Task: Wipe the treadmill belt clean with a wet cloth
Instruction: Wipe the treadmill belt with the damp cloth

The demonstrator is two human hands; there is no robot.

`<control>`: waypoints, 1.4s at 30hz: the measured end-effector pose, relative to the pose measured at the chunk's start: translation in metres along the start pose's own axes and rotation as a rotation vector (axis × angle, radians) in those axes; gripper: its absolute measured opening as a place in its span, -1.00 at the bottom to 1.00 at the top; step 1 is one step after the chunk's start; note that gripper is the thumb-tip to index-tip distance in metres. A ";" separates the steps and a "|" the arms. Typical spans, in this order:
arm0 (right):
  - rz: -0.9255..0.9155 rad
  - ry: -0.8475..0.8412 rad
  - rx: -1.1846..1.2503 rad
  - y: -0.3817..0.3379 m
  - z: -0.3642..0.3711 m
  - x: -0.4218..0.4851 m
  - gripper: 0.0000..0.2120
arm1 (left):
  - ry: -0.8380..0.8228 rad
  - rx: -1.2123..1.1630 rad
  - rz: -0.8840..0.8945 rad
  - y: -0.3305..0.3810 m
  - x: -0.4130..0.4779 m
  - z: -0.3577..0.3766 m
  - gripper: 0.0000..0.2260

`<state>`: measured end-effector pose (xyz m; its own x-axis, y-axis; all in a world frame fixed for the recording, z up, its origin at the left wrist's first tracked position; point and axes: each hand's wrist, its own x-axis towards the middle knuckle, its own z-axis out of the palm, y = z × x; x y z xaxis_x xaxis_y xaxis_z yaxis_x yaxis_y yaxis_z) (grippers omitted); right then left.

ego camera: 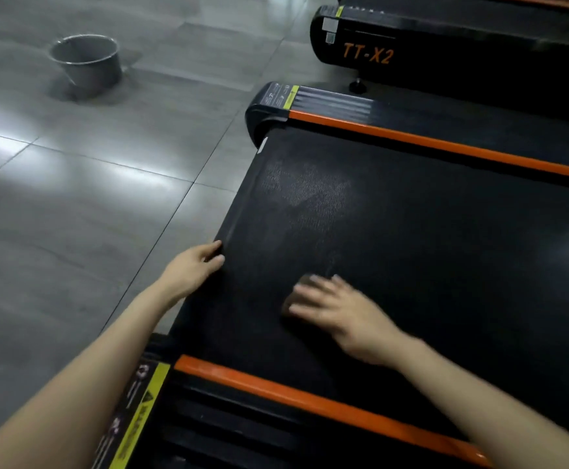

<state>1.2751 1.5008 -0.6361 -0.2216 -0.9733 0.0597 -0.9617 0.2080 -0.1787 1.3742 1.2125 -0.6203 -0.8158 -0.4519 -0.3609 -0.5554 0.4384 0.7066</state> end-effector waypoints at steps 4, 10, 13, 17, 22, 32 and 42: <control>0.613 0.129 0.080 0.028 -0.011 0.014 -0.60 | 0.019 0.253 0.023 0.002 -0.014 0.008 -0.45; -0.008 -0.043 0.074 -0.059 0.008 -0.008 -0.52 | 0.057 0.246 0.036 0.000 -0.019 0.007 -0.44; -0.183 -0.161 0.092 -0.029 -0.003 -0.020 -0.54 | 0.059 0.241 0.062 -0.001 -0.022 0.006 -0.45; 0.214 0.006 0.132 0.032 -0.008 0.004 -0.57 | 0.065 0.253 0.079 -0.002 -0.021 0.004 -0.45; 0.486 0.153 0.030 0.043 0.004 0.084 -0.61 | 0.072 0.162 0.084 -0.009 -0.018 0.008 -0.47; -0.291 0.012 0.085 -0.010 0.013 0.070 -0.59 | 0.098 0.212 0.098 -0.013 -0.020 0.008 -0.48; 0.470 0.236 -0.006 0.031 0.016 0.151 -0.61 | 0.227 0.522 0.306 -0.022 -0.023 0.004 -0.50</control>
<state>1.2146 1.3590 -0.6484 -0.6594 -0.7262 0.1944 -0.7502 0.6184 -0.2342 1.4046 1.2166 -0.6306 -0.9272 -0.3744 -0.0123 -0.3550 0.8678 0.3476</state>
